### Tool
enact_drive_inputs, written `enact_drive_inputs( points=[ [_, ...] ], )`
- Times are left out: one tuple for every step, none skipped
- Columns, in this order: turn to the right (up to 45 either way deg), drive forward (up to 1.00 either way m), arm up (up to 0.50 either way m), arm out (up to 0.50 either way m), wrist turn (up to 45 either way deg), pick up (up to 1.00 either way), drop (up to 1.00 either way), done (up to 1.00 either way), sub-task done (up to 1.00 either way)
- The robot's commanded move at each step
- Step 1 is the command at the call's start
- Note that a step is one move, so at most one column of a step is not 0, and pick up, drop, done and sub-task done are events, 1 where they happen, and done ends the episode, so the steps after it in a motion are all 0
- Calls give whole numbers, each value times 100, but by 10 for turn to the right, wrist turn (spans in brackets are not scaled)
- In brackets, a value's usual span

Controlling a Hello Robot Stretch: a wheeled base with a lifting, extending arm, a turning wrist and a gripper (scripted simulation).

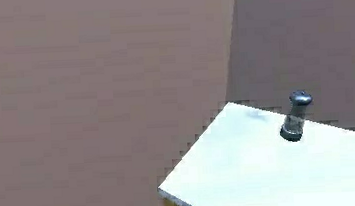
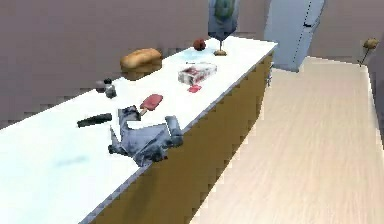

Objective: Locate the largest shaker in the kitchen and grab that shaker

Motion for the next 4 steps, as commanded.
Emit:
enact_drive_inputs(
  points=[
    [450, 0, 0, 0, 0, 0, 0, 0, 0],
    [420, 0, 0, 0, 0, 0, 0, 0, 0],
    [0, 5, 0, 0, 0, 0, 0, 0, 0],
    [-450, 0, 0, 0, 0, 0, 0, 0, 0]
  ],
)
